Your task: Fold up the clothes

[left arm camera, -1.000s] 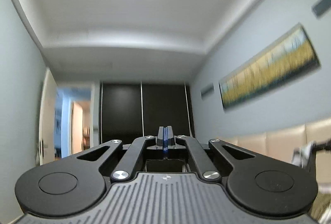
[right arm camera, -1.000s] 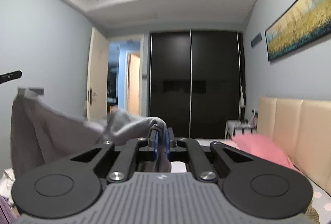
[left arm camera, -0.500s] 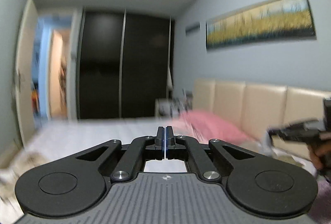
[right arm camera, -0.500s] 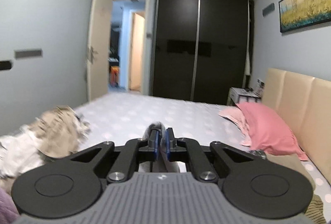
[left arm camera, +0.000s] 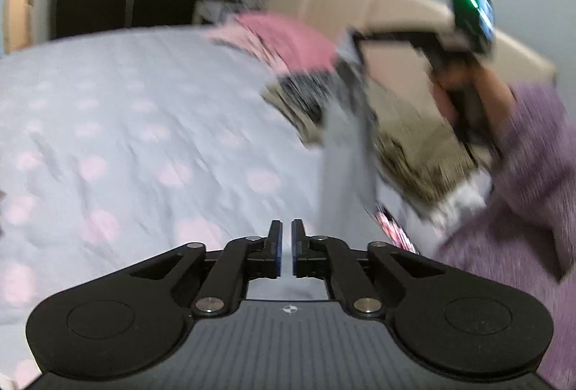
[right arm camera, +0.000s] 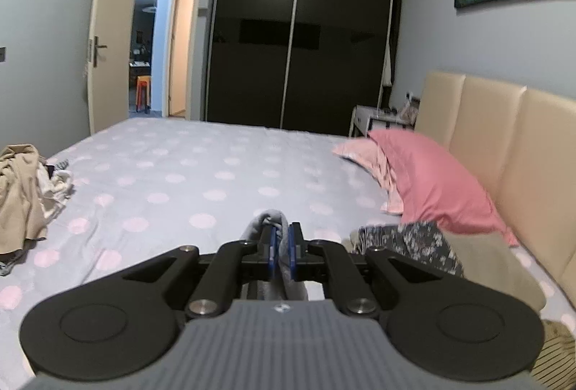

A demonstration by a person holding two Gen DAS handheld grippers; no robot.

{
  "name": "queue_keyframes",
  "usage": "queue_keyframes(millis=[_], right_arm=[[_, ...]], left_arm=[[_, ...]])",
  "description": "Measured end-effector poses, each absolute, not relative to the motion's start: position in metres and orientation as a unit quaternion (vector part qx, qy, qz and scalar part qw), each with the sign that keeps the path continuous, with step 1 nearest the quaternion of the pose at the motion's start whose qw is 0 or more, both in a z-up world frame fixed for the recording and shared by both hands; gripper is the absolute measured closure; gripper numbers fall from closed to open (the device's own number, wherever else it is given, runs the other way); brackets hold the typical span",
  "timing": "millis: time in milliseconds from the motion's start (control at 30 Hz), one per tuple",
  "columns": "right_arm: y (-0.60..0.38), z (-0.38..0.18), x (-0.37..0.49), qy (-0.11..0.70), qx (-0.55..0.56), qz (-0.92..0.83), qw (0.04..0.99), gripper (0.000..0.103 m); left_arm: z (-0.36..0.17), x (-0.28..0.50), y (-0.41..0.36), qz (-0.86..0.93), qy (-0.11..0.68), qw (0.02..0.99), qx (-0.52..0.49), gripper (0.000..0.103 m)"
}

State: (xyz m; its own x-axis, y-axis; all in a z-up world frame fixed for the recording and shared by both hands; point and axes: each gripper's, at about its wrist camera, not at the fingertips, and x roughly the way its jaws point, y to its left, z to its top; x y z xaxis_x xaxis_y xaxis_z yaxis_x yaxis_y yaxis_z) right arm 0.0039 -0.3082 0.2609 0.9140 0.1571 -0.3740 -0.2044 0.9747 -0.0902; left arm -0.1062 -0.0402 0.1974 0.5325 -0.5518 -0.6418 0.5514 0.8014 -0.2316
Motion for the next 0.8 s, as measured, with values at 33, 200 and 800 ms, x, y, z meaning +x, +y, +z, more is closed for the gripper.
queue_keyframes(millis=[33, 200, 800], right_arm=[[-0.309, 0.255, 0.01, 0.19, -0.061, 0.091, 0.976, 0.095], [-0.313, 0.233, 0.042, 0.208, -0.046, 0.086, 0.973, 0.095], [-0.308, 0.22, 0.056, 0.23, -0.045, 0.106, 0.966, 0.094]], left_arm=[[0.186, -0.106, -0.048, -0.327, 0.379, 0.866, 0.005, 0.094], [0.133, -0.127, -0.068, -0.379, 0.446, 0.811, 0.026, 0.086], [0.061, -0.154, -0.112, -0.409, 0.523, 0.74, 0.104, 0.066]])
